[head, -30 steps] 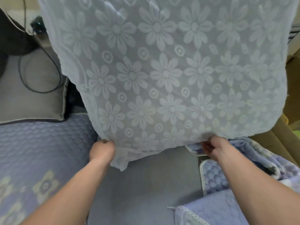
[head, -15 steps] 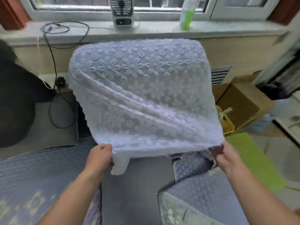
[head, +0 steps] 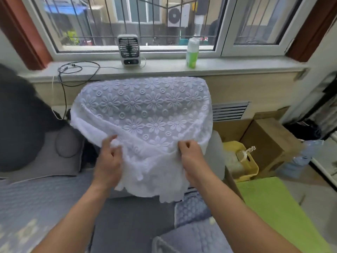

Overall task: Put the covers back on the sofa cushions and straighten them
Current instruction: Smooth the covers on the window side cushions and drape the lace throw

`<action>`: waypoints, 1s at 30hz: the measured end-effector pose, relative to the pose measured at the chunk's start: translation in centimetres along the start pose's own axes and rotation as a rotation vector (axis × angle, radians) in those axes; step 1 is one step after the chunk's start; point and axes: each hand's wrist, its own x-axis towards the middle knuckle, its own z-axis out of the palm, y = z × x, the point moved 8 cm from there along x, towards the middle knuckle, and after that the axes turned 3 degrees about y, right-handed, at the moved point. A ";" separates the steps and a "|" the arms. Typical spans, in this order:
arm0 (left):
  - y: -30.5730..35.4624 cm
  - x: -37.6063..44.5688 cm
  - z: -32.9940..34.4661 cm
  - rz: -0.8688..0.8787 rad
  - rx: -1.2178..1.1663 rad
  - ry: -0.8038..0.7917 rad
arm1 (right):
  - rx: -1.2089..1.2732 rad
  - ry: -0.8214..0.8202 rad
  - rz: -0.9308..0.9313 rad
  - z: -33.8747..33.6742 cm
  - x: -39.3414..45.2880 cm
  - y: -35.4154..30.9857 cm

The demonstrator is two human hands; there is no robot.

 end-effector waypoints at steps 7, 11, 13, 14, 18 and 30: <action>4.3 -0.5 5.7 0.063 0.063 -0.518 | 0.263 -0.403 -0.100 7.6 -1.0 -7.8; 5.1 4.2 1.6 0.009 0.184 -0.060 | 0.437 -0.332 -0.256 4.3 1.3 -10.7; 5.6 5.0 0.1 -0.034 0.099 -0.012 | 0.153 -0.188 -0.346 2.1 3.3 -8.8; 5.6 5.1 -0.1 -0.077 0.014 -0.035 | -0.120 -0.205 -0.372 2.6 3.9 -6.9; 6.1 4.1 1.6 -0.235 -0.297 -0.312 | -0.592 -0.323 -0.326 7.2 4.8 -0.2; 3.1 12.2 0.3 -0.257 0.342 -0.371 | -0.912 -0.184 -0.317 4.7 17.4 -10.9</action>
